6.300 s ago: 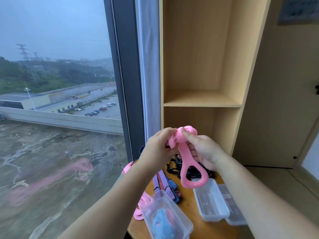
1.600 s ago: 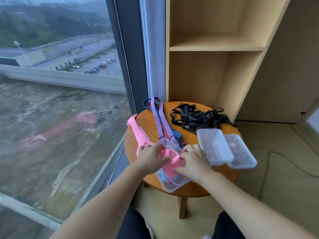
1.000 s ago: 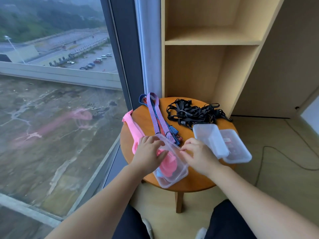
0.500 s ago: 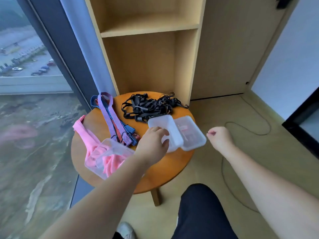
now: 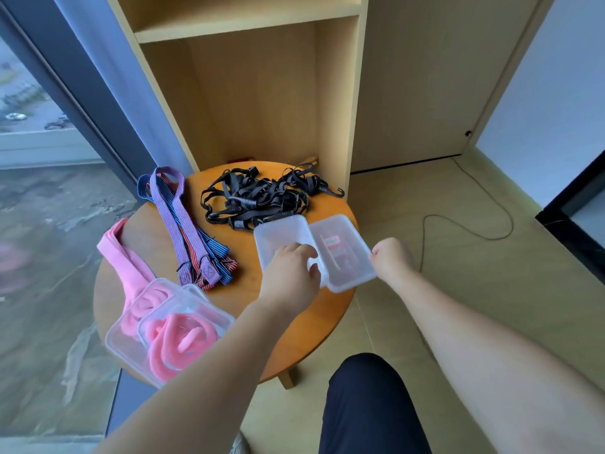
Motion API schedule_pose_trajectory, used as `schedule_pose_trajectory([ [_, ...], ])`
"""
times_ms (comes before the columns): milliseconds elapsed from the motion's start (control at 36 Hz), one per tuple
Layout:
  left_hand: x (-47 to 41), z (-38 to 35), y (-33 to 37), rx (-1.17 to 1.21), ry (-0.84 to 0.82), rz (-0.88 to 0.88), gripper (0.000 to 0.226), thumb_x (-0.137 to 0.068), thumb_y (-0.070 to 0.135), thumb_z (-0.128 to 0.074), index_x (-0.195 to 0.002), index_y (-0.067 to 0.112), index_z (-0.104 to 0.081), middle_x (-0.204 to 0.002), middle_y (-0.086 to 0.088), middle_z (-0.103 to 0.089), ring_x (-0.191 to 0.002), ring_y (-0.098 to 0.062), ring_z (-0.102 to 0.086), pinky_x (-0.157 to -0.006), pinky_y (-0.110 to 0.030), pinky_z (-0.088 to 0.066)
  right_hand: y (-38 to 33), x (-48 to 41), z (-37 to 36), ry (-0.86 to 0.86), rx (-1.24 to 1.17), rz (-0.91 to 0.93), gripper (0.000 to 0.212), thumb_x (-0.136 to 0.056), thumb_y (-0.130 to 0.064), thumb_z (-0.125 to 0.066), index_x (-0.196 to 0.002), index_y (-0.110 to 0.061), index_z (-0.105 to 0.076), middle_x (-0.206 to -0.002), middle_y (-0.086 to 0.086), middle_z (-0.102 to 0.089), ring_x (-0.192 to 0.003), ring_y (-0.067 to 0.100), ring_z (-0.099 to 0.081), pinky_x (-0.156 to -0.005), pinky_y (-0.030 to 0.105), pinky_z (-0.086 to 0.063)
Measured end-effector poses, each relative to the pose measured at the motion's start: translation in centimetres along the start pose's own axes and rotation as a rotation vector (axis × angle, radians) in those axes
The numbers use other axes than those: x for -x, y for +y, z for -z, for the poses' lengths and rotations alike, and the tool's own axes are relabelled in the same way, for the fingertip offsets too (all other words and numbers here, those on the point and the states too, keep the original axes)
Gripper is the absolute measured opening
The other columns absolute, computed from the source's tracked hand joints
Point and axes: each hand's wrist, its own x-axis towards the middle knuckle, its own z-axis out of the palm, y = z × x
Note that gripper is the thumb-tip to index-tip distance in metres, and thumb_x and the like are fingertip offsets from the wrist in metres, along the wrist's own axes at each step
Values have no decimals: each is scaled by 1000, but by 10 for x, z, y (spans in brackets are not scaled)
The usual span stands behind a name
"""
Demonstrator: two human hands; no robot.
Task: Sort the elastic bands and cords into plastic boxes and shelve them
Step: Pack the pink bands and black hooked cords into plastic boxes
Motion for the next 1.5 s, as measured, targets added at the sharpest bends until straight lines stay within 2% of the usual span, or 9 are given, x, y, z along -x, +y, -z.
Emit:
schedule_pose_trajectory([
  [111, -7, -3, -4, 4, -13, 8, 31, -96, 18, -50, -125, 16, -60, -127, 1, -59, -121, -16, -49, -92, -29, -46, -4, -7, -2, -18, -6, -7, 16, -92, -6, -51, -77, -10, -56, -78, 10, -47, -74, 28, -42, -64, 27, -36],
  [333, -13, -4, -7, 17, -4, 11, 31, -95, 17, -50, -124, 16, -61, -126, 0, -59, -119, -17, -50, -94, -28, -45, -8, -13, -7, 20, -32, -51, 24, -87, 2, -48, -95, -4, -70, -93, 11, -64, -78, 30, -54, -66, 28, -42],
  [583, -13, 3, -6, 12, 28, 9, 31, -94, 16, -52, -123, 14, -61, -123, 0, -61, -115, -17, -53, -86, -23, -44, -11, -13, -1, 38, -141, -46, 19, -81, -5, -50, -90, -11, -65, -90, 6, -61, -78, 28, -56, -63, 26, -42],
  [750, -12, 15, -1, 28, 36, 42, 31, -95, 17, -51, -124, 15, -60, -124, 1, -60, -109, -16, -57, -82, -30, -51, -9, -9, 16, 115, -449, 0, 19, -81, -2, -44, -85, -10, -61, -90, 12, -68, -85, 32, -66, -79, 42, -57],
  [917, -8, 30, 1, 81, 60, 74, 32, -97, 15, -50, -128, 12, -57, -126, -1, -60, -112, -17, -56, -84, -24, -43, -17, 8, 41, 210, -673, 62, 19, -87, -2, -44, -90, -15, -57, -85, 8, -70, -59, 12, -62, -50, 24, -43],
  [1028, -3, 41, -2, 203, 129, 130, 34, -98, 18, -47, -132, 12, -50, -116, -1, -63, -82, -11, -57, -69, -24, -42, -41, 33, 48, 233, -738, 171, 20, -93, -3, -43, -99, -12, -60, -73, 0, -66, -54, 7, -58, -49, 19, -42],
  [1250, 20, 87, -19, 645, 382, 278, 43, -99, 19, -45, -140, 10, -35, -88, 2, -64, -57, -11, -65, -59, -28, -54, -95, 96, 34, 122, -806, 376, 22, -94, -5, -42, -94, -20, -57, -72, -1, -64, -50, -1, -58, -54, 25, -48],
  [1333, 43, 109, -33, 716, 480, 277, 32, -100, 16, -47, -131, 12, -42, -77, -2, -61, -47, -9, -58, -45, -20, -45, -110, 116, 22, 50, -783, 417, 24, -94, -4, -39, -95, -20, -56, -80, 2, -64, -57, 7, -58, -56, 26, -47],
  [1500, 98, 135, -76, 681, 491, 380, 45, -95, 8, -55, -136, 12, -39, -80, -8, -60, -49, -12, -55, -48, -26, -48, -141, 155, -18, -129, -591, 545, 24, -95, -3, -40, -105, -19, -56, -76, 0, -60, -68, 18, -59, -62, 27, -49],
])
